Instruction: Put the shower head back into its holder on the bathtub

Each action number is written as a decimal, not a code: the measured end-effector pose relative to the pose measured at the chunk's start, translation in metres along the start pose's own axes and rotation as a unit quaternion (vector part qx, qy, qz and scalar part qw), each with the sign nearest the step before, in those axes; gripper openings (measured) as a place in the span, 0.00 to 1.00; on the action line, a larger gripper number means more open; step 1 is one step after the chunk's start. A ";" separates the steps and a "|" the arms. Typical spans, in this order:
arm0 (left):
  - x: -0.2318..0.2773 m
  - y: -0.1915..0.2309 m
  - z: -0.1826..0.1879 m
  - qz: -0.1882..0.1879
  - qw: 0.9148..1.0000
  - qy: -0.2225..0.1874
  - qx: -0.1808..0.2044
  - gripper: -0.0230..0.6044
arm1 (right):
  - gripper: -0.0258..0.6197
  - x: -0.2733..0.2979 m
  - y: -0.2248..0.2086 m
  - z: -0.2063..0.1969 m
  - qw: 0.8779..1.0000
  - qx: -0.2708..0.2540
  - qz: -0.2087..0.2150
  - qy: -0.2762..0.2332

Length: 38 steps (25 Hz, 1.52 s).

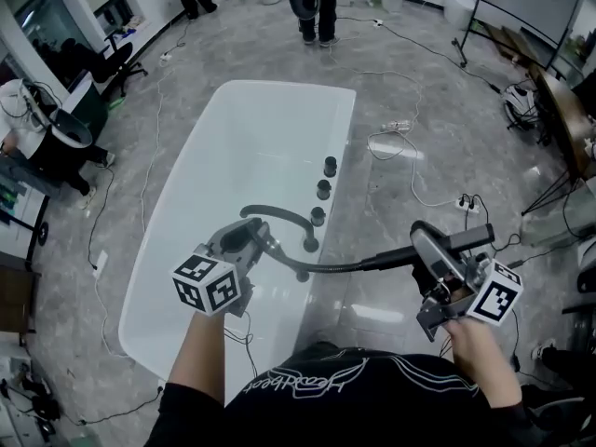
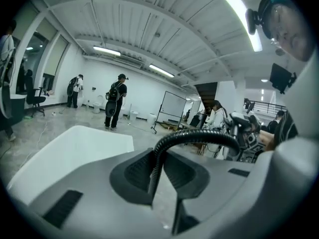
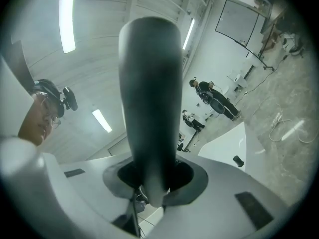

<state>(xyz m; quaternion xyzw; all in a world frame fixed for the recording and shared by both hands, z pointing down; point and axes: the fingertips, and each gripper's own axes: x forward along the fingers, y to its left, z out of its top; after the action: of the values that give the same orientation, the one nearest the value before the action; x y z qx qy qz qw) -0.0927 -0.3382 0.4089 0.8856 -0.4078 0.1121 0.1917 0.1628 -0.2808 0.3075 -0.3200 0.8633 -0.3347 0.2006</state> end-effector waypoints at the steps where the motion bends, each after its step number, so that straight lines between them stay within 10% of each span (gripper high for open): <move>1: 0.003 0.003 -0.013 0.001 1.000 0.009 -0.008 0.14 | 0.19 0.001 -0.001 -0.004 1.000 0.001 -0.004 0.003; 22: 0.060 0.011 -0.233 0.004 0.983 0.173 -0.068 0.14 | 0.19 0.026 -0.010 -0.063 0.995 -0.013 -0.029 0.095; 38: 0.065 -0.017 -0.288 -0.062 0.969 0.234 -0.057 0.31 | 0.19 0.065 -0.016 -0.094 0.986 -0.052 -0.018 0.158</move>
<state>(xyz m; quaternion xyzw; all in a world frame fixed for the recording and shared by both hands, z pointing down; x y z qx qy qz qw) -0.0505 -0.2483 0.6875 0.8461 -0.3016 0.2806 0.3383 0.0707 -0.2925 0.3753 -0.2890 0.8943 -0.3393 0.0384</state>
